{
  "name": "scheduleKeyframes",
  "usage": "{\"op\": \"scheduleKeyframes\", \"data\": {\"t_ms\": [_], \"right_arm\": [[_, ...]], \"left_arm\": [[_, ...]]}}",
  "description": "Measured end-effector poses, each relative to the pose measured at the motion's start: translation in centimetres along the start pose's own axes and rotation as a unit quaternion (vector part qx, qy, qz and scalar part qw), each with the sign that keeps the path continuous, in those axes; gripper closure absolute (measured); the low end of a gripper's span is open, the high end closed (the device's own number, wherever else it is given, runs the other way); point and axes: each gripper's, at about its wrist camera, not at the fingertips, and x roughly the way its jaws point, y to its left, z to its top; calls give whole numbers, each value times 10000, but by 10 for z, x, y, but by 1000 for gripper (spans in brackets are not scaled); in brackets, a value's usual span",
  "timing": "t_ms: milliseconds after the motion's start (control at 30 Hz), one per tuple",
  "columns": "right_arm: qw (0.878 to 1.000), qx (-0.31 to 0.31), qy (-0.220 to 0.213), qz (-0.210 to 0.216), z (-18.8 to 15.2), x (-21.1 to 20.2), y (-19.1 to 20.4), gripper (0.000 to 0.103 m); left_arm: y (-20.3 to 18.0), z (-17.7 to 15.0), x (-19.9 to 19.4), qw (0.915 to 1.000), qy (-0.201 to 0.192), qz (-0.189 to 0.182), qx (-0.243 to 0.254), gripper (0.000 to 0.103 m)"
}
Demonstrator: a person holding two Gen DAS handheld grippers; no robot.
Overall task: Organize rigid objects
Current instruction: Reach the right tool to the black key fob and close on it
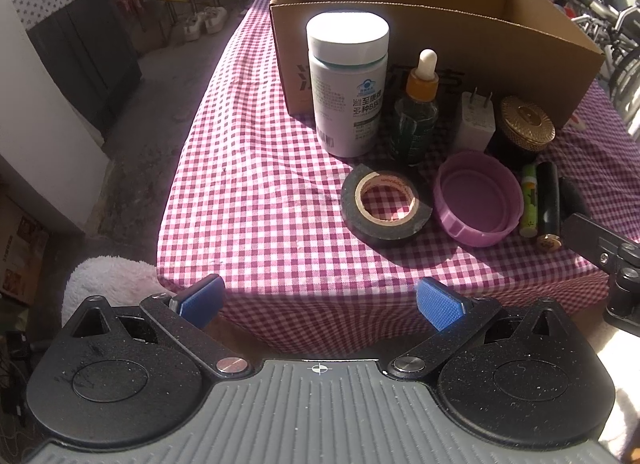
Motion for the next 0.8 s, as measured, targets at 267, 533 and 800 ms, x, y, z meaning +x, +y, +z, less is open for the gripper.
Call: {"op": "scheduleKeyframes", "data": {"t_ms": [267, 533, 800], "right_arm": [[9982, 184, -526, -209, -2, -8, -40, 0], [9962, 788, -360, 43, 4, 11, -79, 15], [9955, 658, 280, 628, 3, 42, -80, 48]], "left_arm": [[-24, 9, 1, 9906, -424, -1162, 581, 1], [-69, 12, 5, 9670, -759, -1951, 1452, 4], [-100, 13, 9, 9567, -696, -2054, 1941, 9]]}}
